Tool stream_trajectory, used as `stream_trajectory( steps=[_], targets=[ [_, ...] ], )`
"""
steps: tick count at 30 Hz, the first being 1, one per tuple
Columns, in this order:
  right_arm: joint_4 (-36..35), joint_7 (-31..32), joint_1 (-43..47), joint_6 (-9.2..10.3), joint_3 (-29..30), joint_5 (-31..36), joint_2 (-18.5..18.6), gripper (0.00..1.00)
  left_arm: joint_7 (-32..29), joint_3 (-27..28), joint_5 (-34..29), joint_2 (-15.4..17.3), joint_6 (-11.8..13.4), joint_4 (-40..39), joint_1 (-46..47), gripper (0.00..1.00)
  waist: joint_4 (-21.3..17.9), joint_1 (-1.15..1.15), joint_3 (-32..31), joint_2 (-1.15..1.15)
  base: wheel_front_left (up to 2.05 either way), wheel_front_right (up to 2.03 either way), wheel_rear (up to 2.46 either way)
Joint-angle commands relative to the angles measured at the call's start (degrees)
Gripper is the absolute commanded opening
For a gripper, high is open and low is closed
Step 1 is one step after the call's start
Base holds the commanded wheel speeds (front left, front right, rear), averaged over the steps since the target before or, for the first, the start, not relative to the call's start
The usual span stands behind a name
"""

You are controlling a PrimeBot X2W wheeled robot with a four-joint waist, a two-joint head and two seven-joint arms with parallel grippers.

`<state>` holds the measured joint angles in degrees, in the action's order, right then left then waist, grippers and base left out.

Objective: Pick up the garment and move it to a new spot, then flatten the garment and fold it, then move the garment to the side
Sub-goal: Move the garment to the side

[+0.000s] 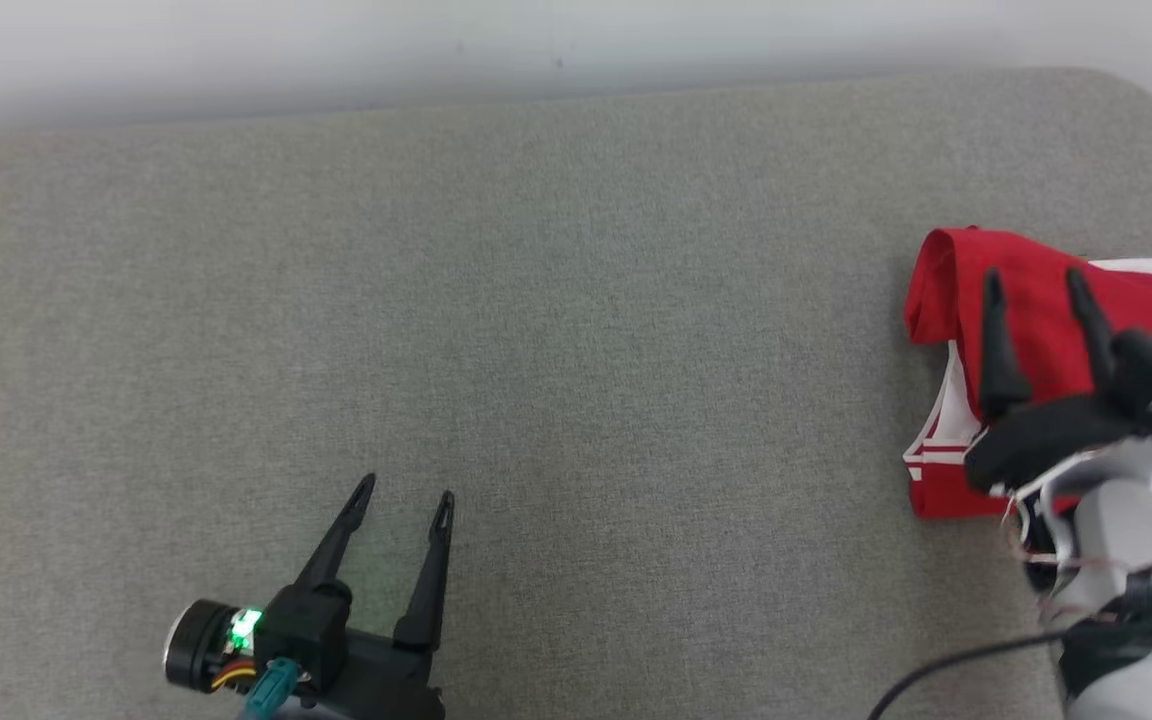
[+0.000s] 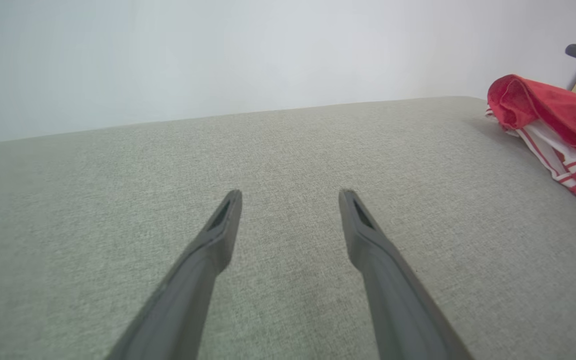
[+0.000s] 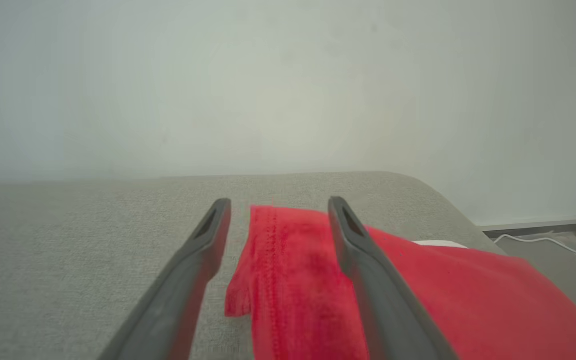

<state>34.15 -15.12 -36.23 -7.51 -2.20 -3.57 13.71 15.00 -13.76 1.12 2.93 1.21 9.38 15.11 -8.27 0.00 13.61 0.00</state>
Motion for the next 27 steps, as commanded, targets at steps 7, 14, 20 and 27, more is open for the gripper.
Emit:
stream_trajectory(
  steps=[7, 14, 20, 27],
  targets=[
    [-6.8, 0.0, 12.9, 0.05, -1.9, -3.6, -3.7, 1.00, 0.2, 2.6, 0.2, 0.2, 1.8, 0.7, -4.1, 1.00, 2.1, 0.00, -5.4, 0.00, 0.00, 0.00, 0.00],
    [-10.6, 0.0, 21.4, 0.05, -2.1, -3.5, -6.4, 1.00, 0.2, 5.4, 0.3, 0.3, 3.6, 1.4, -7.7, 1.00, 2.9, 0.00, -9.4, 0.00, 0.00, 0.00, 0.00],
    [-12.9, 0.0, 26.1, 0.05, -2.1, -3.4, -7.2, 1.00, 0.2, 7.5, 0.2, 0.6, 4.4, 2.1, -10.0, 1.00, 3.4, 0.00, -12.0, 0.00, 0.00, 0.00, 0.00],
    [-14.5, 0.0, 29.2, 0.05, -2.4, -2.4, -7.8, 1.00, 0.2, 9.1, 0.3, 0.6, 4.3, 2.5, -11.5, 1.00, 3.7, 0.00, -13.3, 0.00, 0.00, 0.00, 0.00]
  ],
)
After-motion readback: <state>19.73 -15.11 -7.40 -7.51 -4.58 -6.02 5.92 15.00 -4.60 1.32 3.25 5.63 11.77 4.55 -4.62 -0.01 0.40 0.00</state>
